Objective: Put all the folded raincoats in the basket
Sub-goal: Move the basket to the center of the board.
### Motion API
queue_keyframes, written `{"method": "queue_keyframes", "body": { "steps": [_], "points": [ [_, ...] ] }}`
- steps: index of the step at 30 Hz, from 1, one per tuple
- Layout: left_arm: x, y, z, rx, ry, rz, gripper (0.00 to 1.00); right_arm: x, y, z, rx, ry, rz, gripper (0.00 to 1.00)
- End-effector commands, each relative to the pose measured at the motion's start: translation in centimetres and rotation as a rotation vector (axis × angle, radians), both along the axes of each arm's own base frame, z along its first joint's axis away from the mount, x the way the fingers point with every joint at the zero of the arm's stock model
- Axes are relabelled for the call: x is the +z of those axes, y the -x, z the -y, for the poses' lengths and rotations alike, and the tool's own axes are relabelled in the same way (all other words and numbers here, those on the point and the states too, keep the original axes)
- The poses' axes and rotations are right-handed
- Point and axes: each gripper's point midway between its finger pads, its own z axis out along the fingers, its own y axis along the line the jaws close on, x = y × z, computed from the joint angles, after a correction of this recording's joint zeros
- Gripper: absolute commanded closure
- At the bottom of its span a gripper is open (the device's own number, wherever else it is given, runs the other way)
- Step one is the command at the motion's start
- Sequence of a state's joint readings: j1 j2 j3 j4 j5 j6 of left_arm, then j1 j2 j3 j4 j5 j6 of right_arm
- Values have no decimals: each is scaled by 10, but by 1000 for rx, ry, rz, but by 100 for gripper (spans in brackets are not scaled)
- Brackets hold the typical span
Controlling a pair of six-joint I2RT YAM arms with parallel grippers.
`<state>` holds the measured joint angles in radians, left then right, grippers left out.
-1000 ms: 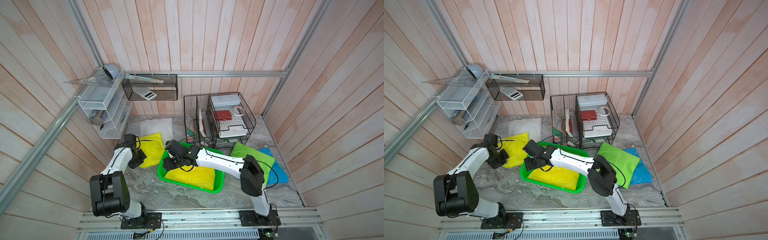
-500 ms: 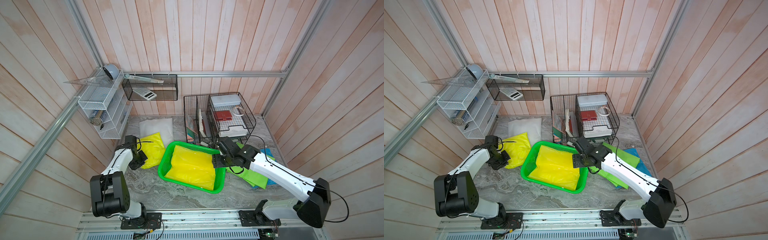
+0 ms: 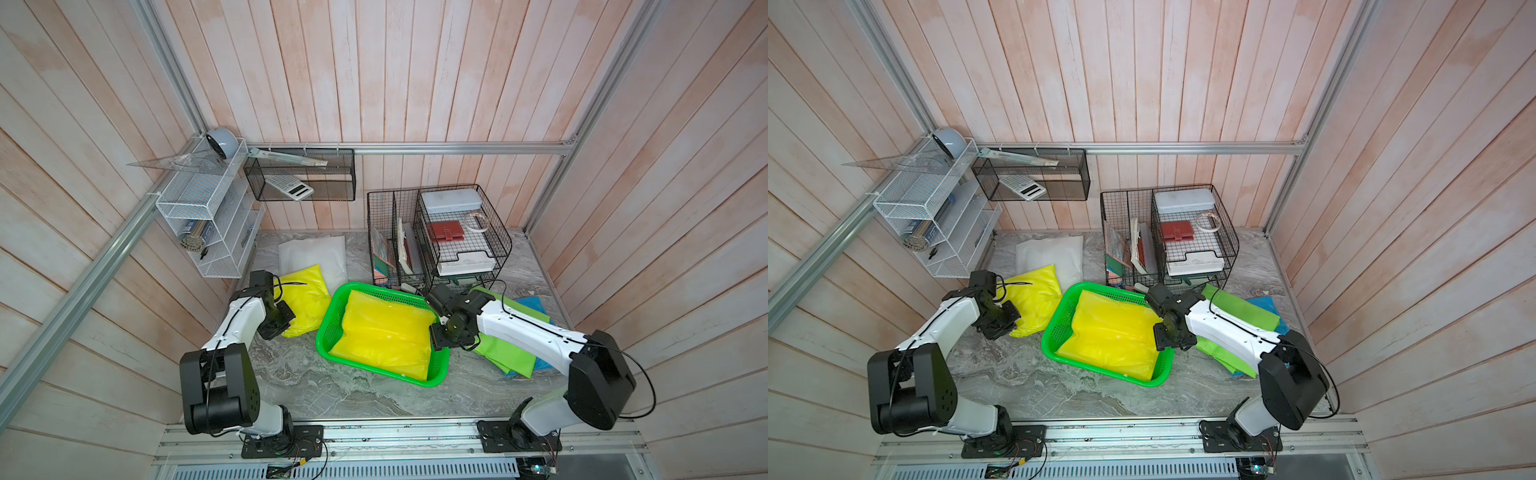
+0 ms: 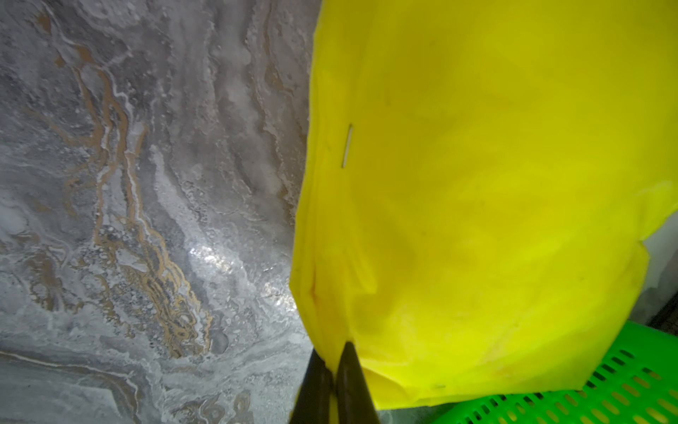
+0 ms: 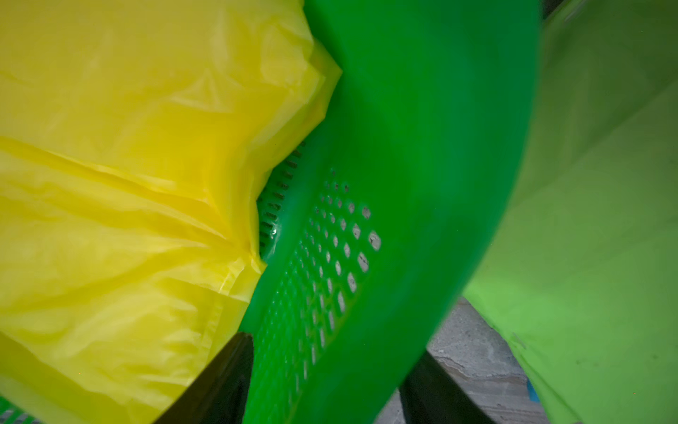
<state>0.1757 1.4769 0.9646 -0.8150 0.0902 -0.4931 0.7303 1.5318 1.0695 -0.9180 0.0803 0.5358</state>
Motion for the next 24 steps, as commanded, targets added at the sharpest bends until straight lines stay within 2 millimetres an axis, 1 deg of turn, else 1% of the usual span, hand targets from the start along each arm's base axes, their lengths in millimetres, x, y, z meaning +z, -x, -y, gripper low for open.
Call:
{"method": "queue_keyframes", "body": {
  "steps": [1,5,7,9,10,13,16,18,21,23,24],
  "points": [
    [4,0,5,-23,9,15,100,-2,0,21,13,62,-26,36],
    [6,0,5,-25,9,21,100,-1,-3,56,-42,103,-41,36],
    [7,-1,5,-28,11,25,100,-1,-6,83,-84,163,-48,36],
    [6,-2,4,-32,7,19,100,1,-14,110,-121,256,-39,36],
    [6,-1,4,-33,6,13,100,1,-17,122,-165,277,-47,35],
    [6,-1,6,-41,14,16,100,-1,-21,132,-217,223,-74,33],
    [7,0,6,-47,11,15,100,6,-25,144,-256,235,-44,28],
    [7,0,9,-49,28,22,100,12,-28,157,-300,257,-23,23],
    [5,-1,21,-67,72,30,100,23,-32,174,-349,293,17,15],
    [5,-1,36,-102,93,30,100,31,-35,179,-364,319,50,11],
    [5,0,46,-126,112,35,100,34,-35,177,-363,302,55,10]
  ]
}}
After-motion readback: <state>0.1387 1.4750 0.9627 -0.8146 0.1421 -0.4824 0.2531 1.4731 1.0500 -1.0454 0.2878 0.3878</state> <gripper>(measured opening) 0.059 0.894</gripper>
